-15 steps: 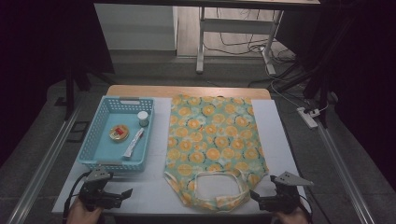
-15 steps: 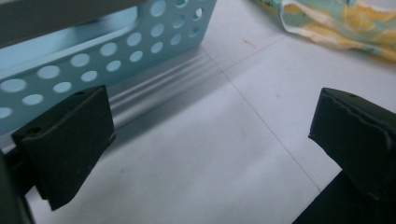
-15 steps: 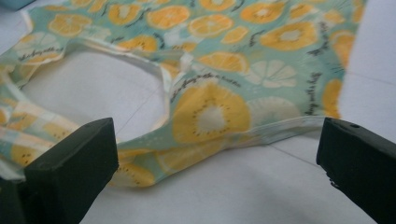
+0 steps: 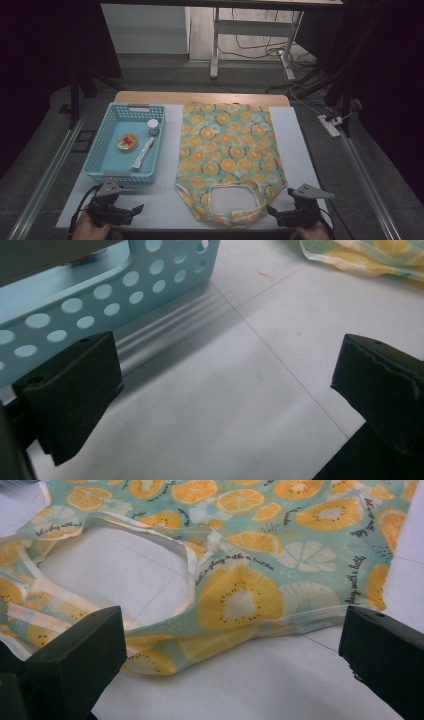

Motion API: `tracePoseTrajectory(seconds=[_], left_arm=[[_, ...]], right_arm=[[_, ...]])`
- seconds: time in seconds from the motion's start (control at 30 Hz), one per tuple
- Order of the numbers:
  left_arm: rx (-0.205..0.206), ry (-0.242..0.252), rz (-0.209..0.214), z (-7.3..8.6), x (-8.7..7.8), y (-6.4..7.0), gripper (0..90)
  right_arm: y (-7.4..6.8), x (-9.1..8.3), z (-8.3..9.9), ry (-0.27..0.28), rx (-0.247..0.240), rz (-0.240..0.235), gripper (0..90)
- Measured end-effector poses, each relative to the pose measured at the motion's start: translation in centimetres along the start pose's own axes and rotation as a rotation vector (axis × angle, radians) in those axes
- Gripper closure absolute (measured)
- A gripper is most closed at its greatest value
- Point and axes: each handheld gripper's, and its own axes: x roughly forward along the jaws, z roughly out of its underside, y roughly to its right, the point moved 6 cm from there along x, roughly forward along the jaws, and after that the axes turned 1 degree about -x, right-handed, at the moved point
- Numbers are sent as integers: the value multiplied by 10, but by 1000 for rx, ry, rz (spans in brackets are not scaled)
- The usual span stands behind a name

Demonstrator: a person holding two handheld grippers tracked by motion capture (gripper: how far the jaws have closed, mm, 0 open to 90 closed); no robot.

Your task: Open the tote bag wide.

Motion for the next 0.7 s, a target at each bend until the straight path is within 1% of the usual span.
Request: tracePoseTrajectory(seconds=[0.13, 0.27, 0.4, 0.43, 0.47, 0.5, 0.6, 0.63, 0.7], left_arm=[[-1, -4, 4, 0, 0, 0, 0], [1, -6, 1, 0, 1, 0, 0], [-1, -12, -3, 0, 1, 0, 0], [0, -12, -4, 0, 1, 0, 0], [1, -12, -4, 0, 1, 0, 0], [0, -14, -4, 0, 1, 0, 0], [2, -16, -4, 1, 1, 1, 0], [2, -17, -5, 1, 2, 1, 0], [8, -21, -5, 1, 2, 1, 0]], right_arm=[[0, 1, 0, -10, -6, -2, 0], [-2, 1, 0, -12, -27, 5, 0], [-4, 1, -1, -13, -39, 1, 0], [-5, 0, -2, -8, -47, 0, 0], [-8, -2, -6, -3, -72, 7, 0], [-9, -2, -7, 2, -86, 9, 0], [-12, -1, -9, 1, -91, -3, 0], [-16, 1, -10, -3, -95, -31, 0], [-19, 2, -11, -7, -103, -41, 0]])
